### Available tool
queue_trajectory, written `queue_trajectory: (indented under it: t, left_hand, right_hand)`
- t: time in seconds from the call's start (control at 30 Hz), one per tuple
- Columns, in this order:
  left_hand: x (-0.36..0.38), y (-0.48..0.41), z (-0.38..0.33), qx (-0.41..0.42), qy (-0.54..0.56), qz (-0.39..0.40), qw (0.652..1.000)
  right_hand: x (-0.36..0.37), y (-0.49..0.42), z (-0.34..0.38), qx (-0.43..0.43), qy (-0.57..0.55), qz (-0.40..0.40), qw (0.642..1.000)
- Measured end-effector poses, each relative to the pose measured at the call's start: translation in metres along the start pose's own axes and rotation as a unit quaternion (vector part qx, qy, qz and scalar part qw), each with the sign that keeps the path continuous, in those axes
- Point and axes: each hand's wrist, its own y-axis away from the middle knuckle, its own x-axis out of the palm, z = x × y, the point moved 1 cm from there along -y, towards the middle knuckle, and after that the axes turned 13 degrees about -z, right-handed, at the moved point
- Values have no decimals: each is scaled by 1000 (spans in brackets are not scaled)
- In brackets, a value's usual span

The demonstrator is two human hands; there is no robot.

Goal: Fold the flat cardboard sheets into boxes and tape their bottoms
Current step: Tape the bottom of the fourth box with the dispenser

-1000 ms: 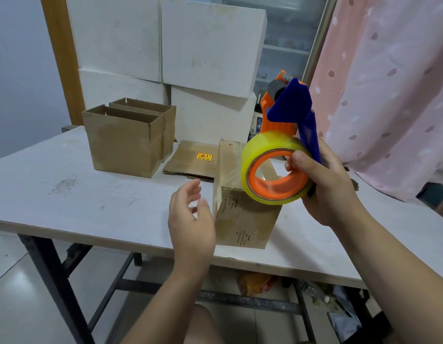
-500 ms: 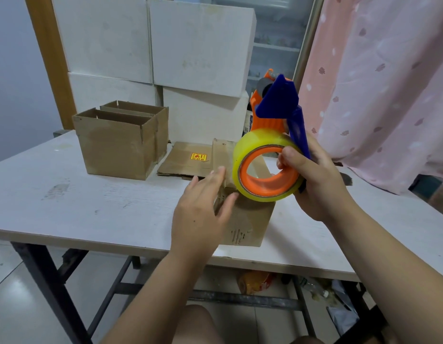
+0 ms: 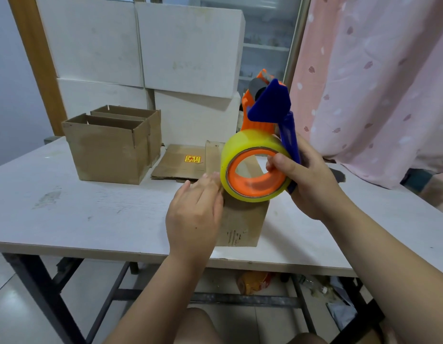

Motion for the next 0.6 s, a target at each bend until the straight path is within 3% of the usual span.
queue_trajectory:
  t: [0.33,0.6]
  left_hand:
    - [-6,-8,12,80,41,45,995]
    - [-8,-5,17,94,20,96,991]
  right_hand:
    - [-4,-17,24,-31,79,85,993]
    - [-12,-30,38,-25,136,135,981]
